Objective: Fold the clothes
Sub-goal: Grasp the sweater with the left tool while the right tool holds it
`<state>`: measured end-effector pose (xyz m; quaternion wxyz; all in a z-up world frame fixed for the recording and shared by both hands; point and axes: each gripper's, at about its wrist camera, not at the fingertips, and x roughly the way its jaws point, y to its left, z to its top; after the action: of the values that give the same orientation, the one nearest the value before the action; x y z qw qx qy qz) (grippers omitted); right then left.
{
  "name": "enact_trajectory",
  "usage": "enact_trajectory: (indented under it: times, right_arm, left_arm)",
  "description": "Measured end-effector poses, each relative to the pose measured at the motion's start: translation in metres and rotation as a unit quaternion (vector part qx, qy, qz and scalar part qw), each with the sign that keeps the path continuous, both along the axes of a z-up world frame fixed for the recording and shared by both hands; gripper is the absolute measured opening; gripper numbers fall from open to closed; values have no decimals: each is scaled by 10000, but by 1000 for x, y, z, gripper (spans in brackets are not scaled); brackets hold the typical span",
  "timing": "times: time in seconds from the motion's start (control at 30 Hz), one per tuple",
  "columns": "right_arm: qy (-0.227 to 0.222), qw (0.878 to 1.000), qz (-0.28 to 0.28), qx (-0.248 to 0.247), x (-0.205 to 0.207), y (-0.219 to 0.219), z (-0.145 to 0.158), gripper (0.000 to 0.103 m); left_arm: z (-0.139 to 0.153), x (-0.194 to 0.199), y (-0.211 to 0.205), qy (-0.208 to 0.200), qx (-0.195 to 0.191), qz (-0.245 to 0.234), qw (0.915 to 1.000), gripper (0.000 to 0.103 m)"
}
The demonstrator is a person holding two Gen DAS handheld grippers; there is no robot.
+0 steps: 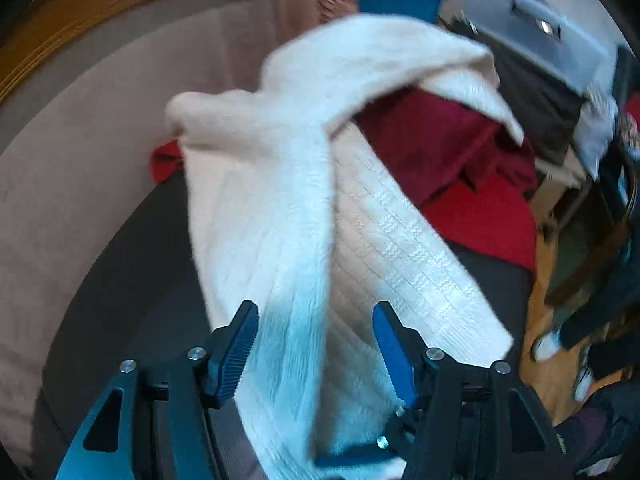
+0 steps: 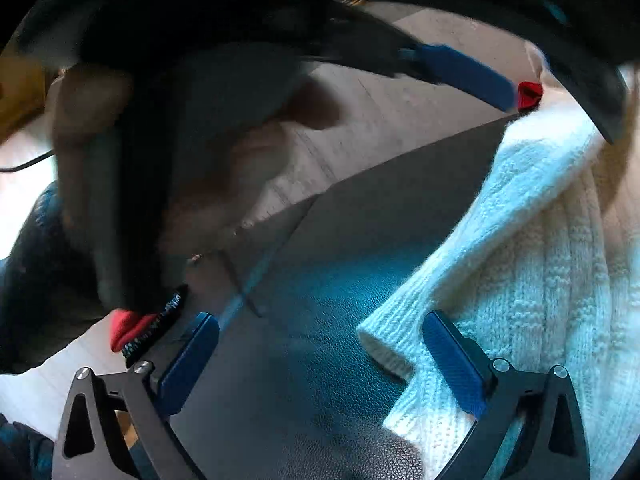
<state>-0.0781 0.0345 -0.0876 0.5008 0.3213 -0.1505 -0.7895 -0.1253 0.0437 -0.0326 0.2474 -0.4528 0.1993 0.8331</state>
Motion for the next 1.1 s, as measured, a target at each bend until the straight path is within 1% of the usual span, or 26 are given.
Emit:
enact_trajectory:
  times: [0.03, 0.1, 0.17, 0.2, 0.23, 0.3, 0.37, 0.4, 0.43, 0.47, 0.57, 0.67, 0.7, 0.77, 0.8, 0.9, 0.97, 1.03, 1.1]
  right_arm:
    - [4, 9999, -1, -115, 0, 2, -1, 103]
    - [12, 9994, -5, -350, 0, 7, -3, 103]
    - [25, 9992, 11, -399, 0, 8, -3, 103]
    - [36, 9991, 13, -417, 0, 9, -4, 103]
    - [48, 9990, 13, -435, 0, 10, -4, 103]
    - [52, 9987, 34, -507, 1, 11, -5, 103]
    - [83, 9985, 89, -537, 2, 11, -5, 103]
    - [68, 9983, 112, -568, 2, 11, -5, 103]
    - [50, 9981, 135, -599, 1, 10, -5, 103]
    - [31, 9979, 131, -629, 0, 11, -5, 103]
    - [5, 9980, 118, -626, -3, 6, -5, 103]
    - [-87, 9995, 95, -284, -2, -3, 0, 103]
    - [-151, 9996, 170, -151, -1, -8, 3, 103]
    - [-362, 9987, 345, 40, 0, -14, 8, 103]
    - [-581, 9972, 476, 73, 0, -16, 12, 103]
    - [-1069, 9916, 730, -53, 1, -19, 22, 103]
    - [-1127, 9908, 755, 11, 7, -20, 30, 103]
    - [-1078, 9912, 751, 160, 9, -6, 36, 103]
    - [-1085, 9911, 722, 270, 13, -9, 39, 103]
  left_arm:
    - [-6, -4, 4, -36, -145, -42, 9999, 60]
    - [-20, -16, 11, -230, -386, -58, 9990, 51]
    - [-34, -25, 17, -347, -624, 21, 9974, 22]
    - [-38, -27, 16, -346, -702, 103, 9969, 17]
    - [-41, -28, 12, -354, -657, 184, 9970, 7]
    - [-42, -30, 3, -402, -377, 352, 9979, 6]
    - [-32, -30, -11, -369, -13, 579, 9976, 5]
    - [-23, -30, -21, -314, 248, 732, 9965, 5]
    - [-12, -29, -37, -283, 639, 948, 9930, 5]
    - [-2, -28, -53, -262, 963, 1163, 9882, 4]
    - [10, -20, -94, -217, 1494, 1641, 9748, 4]
    - [12, -2, -139, -291, 1955, 2115, 9572, 4]
    - [10, 7, -154, -308, 2061, 2270, 9514, 4]
    - [3, 30, -183, -340, 2222, 2569, 9399, 4]
    - [-1, 41, -197, -383, 2346, 2720, 9325, 4]
    - [-17, 71, -229, -532, 2663, 3074, 9120, 4]
    - [-31, 95, -248, -626, 2825, 3302, 8985, 4]
    - [-43, 122, -263, -672, 2976, 3497, 8858, 4]
    - [-53, 144, -278, -685, 3104, 3694, 8732, 4]
